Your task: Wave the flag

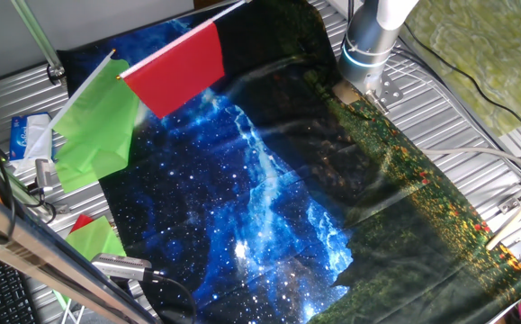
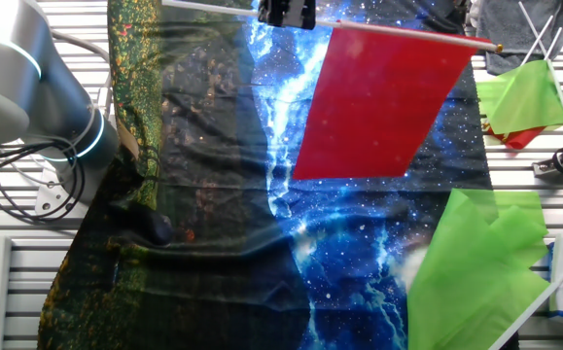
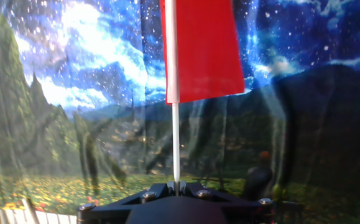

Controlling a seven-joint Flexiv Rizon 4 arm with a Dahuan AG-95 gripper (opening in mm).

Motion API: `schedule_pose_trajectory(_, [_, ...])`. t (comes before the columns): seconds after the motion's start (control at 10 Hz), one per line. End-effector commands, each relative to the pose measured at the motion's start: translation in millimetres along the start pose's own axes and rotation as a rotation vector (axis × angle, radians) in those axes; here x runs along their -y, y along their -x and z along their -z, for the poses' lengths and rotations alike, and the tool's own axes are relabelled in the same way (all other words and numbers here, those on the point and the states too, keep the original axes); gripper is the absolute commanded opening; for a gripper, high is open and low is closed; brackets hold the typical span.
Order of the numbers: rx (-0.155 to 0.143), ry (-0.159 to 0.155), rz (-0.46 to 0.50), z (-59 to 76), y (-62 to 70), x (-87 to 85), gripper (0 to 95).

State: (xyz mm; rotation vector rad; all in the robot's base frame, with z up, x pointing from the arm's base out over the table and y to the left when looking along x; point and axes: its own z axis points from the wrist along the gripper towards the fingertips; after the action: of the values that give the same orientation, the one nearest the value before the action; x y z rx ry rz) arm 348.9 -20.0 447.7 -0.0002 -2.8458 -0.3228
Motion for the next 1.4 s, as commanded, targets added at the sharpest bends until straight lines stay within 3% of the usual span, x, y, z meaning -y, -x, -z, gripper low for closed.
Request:
schedule_pose_trajectory(0.1, [-0.011, -0.037, 0.062, 0.4, 0.5, 0.1, 0.0])
schedule_pose_trajectory(0.6, [-0.023, -0.048, 0.096, -5.6, 1.9, 10.5, 0.0])
schedule_pose_trajectory(0.9, [-0.027, -0.058, 0.148, -8.9, 0.8, 34.9, 0.0])
schedule_pose_trajectory(1.3, [-0.02, -0.058, 0.182, -27.2, 4.4, 51.6, 0.0])
schedule_pose_trajectory(1.4, [-0.019, -0.041, 0.18, -32.9, 6.1, 52.4, 0.0])
